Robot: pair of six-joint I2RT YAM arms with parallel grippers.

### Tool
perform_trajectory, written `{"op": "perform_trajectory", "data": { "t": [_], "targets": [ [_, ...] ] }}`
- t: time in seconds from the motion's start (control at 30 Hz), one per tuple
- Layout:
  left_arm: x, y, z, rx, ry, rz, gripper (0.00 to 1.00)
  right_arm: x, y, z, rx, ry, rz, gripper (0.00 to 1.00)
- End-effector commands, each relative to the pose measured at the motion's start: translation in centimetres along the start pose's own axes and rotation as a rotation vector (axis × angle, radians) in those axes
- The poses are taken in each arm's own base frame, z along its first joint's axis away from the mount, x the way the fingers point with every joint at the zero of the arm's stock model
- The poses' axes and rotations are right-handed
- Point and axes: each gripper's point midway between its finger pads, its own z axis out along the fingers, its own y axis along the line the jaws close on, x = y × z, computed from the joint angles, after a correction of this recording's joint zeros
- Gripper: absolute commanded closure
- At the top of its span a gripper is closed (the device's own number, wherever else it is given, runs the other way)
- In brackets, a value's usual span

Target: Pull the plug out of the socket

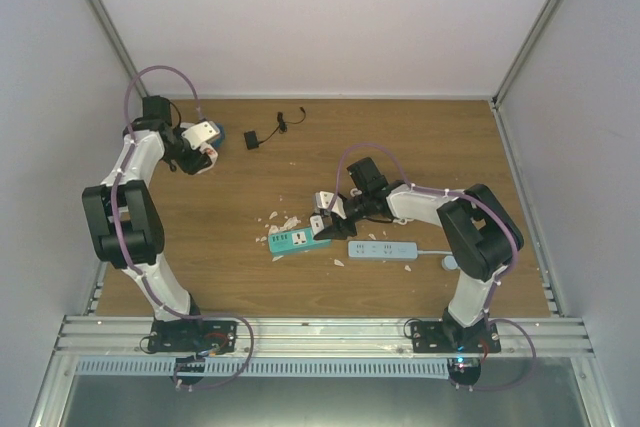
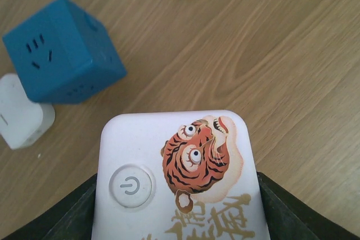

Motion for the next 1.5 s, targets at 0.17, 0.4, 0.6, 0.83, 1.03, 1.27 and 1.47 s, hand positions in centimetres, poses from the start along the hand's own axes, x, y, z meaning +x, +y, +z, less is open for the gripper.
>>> {"op": "perform_trajectory", "data": {
  "t": [0.17, 0.4, 0.6, 0.83, 1.03, 1.27, 1.47],
  "targets": [
    [2.6, 3.0, 1.5, -0.054, 0.187, -0.023, 0.54, 2.0, 1.2, 0.9, -0.033, 0.061, 0.062, 0.8],
    [3.9, 3.9, 3.2, -0.076, 0.275, -0.007, 0.52, 1.9, 1.1, 0.9, -0.03, 0.063, 0.064, 0.8],
    [4.1, 4.1, 4.1, -0.085, 0.3, 0.012, 0.45, 2.0, 1.1, 0.9, -0.032, 0.062, 0.068, 0.8],
    [3.4, 4.3, 4.6, -0.094, 0.297, 0.041, 0.25, 2.1, 1.1, 1.0, -0.034, 0.063, 0.071, 0.8],
    [2.6, 4.4, 4.5, -0.095, 0.271, 0.042, 0.18, 2.1, 1.1, 1.0, -0.035, 0.064, 0.073, 0.79],
    [0.5, 4.1, 3.1, -0.081, 0.183, 0.034, 0.13, 2.2, 1.2, 1.0, -0.038, 0.062, 0.074, 0.79],
    [0.6, 4.4, 1.8, -0.081, 0.18, 0.02, 0.2, 2.2, 1.2, 1.1, -0.041, 0.062, 0.073, 0.79]
  ]
}}
